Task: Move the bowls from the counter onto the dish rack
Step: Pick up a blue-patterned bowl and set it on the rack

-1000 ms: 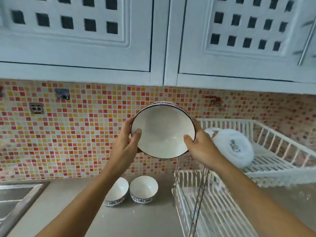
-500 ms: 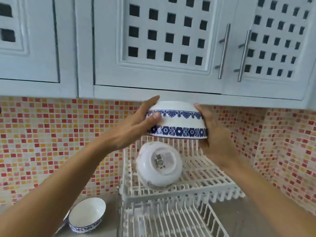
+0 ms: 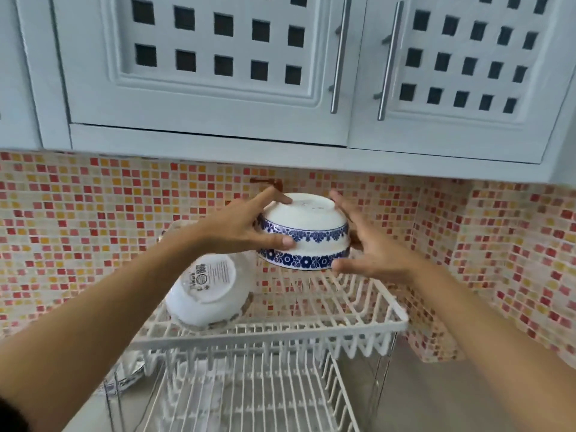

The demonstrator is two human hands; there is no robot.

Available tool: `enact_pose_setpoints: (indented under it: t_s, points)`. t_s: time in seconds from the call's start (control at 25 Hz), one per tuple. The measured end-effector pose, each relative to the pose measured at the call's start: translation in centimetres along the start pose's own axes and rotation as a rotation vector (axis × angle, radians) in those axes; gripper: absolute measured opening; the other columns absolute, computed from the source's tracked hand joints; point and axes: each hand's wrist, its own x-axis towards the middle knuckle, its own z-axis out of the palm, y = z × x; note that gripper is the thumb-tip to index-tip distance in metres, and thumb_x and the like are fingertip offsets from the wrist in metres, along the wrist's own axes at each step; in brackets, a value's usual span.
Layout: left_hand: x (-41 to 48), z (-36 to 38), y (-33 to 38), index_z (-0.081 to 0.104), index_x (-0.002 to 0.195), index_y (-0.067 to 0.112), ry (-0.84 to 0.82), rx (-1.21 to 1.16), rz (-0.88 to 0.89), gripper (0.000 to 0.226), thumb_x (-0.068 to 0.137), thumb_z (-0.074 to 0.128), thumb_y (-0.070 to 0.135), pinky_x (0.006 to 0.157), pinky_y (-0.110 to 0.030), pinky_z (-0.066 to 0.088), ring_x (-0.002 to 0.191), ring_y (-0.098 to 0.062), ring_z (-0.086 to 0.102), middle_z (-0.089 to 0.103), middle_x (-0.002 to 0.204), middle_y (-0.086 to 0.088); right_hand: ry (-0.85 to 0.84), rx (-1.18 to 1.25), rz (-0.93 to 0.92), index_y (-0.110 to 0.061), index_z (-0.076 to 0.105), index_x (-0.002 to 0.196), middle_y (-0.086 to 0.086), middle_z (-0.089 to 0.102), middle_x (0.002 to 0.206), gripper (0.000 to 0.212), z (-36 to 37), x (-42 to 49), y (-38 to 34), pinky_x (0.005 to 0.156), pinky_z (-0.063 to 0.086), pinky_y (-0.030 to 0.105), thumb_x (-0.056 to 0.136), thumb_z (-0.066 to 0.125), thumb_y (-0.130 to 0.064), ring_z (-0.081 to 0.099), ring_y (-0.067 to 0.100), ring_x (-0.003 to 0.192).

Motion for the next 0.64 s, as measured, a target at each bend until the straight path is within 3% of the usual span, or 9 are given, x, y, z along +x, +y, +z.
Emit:
enact_pose_setpoints:
  t_s: [0.12, 0.2, 0.28, 0.44, 0.56, 0.64]
  points:
    - [2.0, 1.7, -0.7, 0.034, 0.127, 0.027, -0.104, 0.029, -0.075, 0.068, 0.075, 0.070, 0.051, 0.073, -0.021, 0.055, 0.092, -0.020, 0.065, 0.059, 0.112, -0.004, -0.064, 0.119, 0.052, -0.046, -0.004, 0.146, -0.007, 0.012, 0.157, 0.112, 0.5, 1.2, 1.4, 0.109, 0.030, 0.028, 0.061, 0.068, -0.057, 0.024, 0.005, 0.131]
    - [3.1, 2.4, -1.4, 0.033, 0.123, 0.026, -0.165, -0.008, -0.145, 0.064, 0.075, 0.073, 0.041, 0.075, -0.026, 0.058, 0.097, -0.022, 0.065, 0.058, 0.116, -0.006, -0.086, 0.140, 0.069, -0.037, 0.007, 0.148, -0.001, 0.020, 0.156, 0.108, 1.0, 2.4, 2.7, 0.107, 0.034, 0.028, 0.065, 0.075, -0.046, 0.030, 0.009, 0.131]
    - [4.0, 2.8, -2.2, 0.031, 0.122, 0.028, -0.214, -0.009, -0.214, 0.069, 0.072, 0.077, 0.038, 0.078, -0.027, 0.056, 0.100, -0.023, 0.063, 0.057, 0.120, -0.006, -0.111, 0.108, 0.075, -0.035, 0.017, 0.146, 0.001, 0.024, 0.154, 0.106, 1.7, 3.4, 3.9, 0.107, 0.036, 0.031, 0.060, 0.078, -0.050, 0.035, 0.015, 0.132]
    - [5.8, 3.6, -2.7, 0.023, 0.140, 0.033, -0.376, 0.173, -0.316, 0.102, 0.059, 0.080, 0.054, 0.098, -0.031, 0.040, 0.112, -0.018, 0.051, 0.050, 0.124, 0.009, -0.175, -0.015, 0.077, -0.034, 0.016, 0.145, -0.004, 0.022, 0.153, 0.113, 2.5, 4.9, 5.4, 0.112, 0.032, 0.036, 0.054, 0.080, -0.057, 0.032, 0.014, 0.133]
    - [7.0, 4.3, -2.6, 0.027, 0.140, 0.036, -0.470, 0.276, -0.330, 0.105, 0.053, 0.079, 0.062, 0.107, -0.039, 0.038, 0.120, -0.017, 0.048, 0.049, 0.133, 0.013, -0.200, -0.162, 0.077, -0.028, 0.013, 0.148, -0.005, 0.018, 0.154, 0.119, 2.7, 5.5, 6.0, 0.117, 0.024, 0.041, 0.055, 0.079, -0.060, 0.025, 0.017, 0.139]
    - [7.8, 4.7, -2.5, 0.027, 0.141, 0.033, -0.483, 0.339, -0.357, 0.109, 0.050, 0.077, 0.067, 0.107, -0.041, 0.038, 0.123, -0.019, 0.048, 0.048, 0.136, 0.012, -0.217, -0.216, 0.104, -0.026, 0.015, 0.148, -0.005, 0.023, 0.154, 0.118, 2.6, 5.6, 6.4, 0.115, 0.027, 0.039, 0.055, 0.078, -0.061, 0.028, 0.018, 0.139]
